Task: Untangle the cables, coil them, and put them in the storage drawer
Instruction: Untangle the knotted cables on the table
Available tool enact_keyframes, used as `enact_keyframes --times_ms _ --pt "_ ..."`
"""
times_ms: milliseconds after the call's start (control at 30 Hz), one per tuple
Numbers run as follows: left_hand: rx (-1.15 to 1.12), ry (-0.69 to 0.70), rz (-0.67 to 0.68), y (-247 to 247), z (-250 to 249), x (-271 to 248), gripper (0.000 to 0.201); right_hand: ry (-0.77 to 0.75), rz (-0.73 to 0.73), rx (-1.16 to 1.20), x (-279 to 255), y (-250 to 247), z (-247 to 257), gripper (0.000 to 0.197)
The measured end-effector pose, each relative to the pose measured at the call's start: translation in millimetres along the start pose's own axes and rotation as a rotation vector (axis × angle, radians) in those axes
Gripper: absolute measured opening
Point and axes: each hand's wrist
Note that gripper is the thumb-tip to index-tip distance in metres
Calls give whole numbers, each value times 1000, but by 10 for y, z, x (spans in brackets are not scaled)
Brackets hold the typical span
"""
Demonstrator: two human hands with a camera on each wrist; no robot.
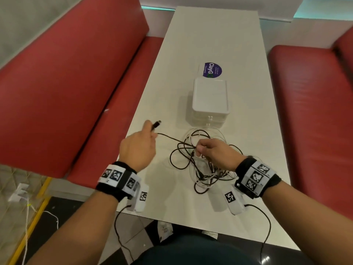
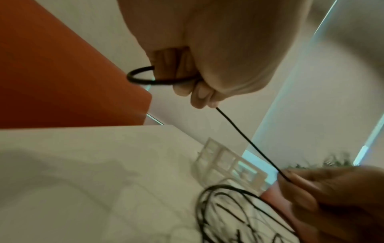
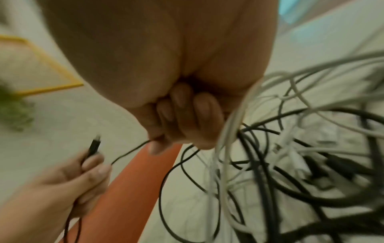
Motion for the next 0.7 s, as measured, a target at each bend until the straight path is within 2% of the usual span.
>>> enact_keyframes --times_ms 33,67,100,167,200,233,267,333,400,433,500,533,600,700 --pt "20 -18 23 2 41 -21 17 17 -21 -124 2 10 -46 26" --pt "55 -12 113 41 54 -65 15 14 -76 -336 17 27 -68 23" --pt "112 10 259 104 49 -130 13 -9 -159 -559 25 66 -56 20" --pt "237 12 584 218 42 -227 12 -172 -330 -749 7 155 39 16" --pt "253 -14 670 249 74 -241 11 -287 -379 -744 -10 201 93 18" --pt "231 -41 675 252 117 -223 12 -380 -427 -702 -35 254 141 21" --pt "203 -67 628 225 149 -193 12 -412 -471 -621 -48 306 180 22" --pt "190 -83 457 129 176 -151 24 -286 -479 -399 -3 346 179 22" --pt "198 0 279 35 150 -155 40 -97 -333 -348 94 354 105 23" --pt "153 84 218 13 110 -161 39 -71 -262 -379 127 339 85 23" --pt "-20 235 212 25 -21 -174 27 -105 -209 -342 149 317 112 22" --pt "-95 240 243 71 -99 -177 19 -142 -205 -275 159 313 152 20" --pt "-242 132 289 202 -228 -164 9 -172 -244 -101 178 326 245 16" --pt "-533 -29 211 252 -289 -114 27 -87 -320 117 167 292 284 19"
Point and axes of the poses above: each hand's wrist, its own x-axis towards the middle knuckle, its own y-axis out of the palm, z = x × y, and after that the axes turned 6 degrees about -x, right-handed
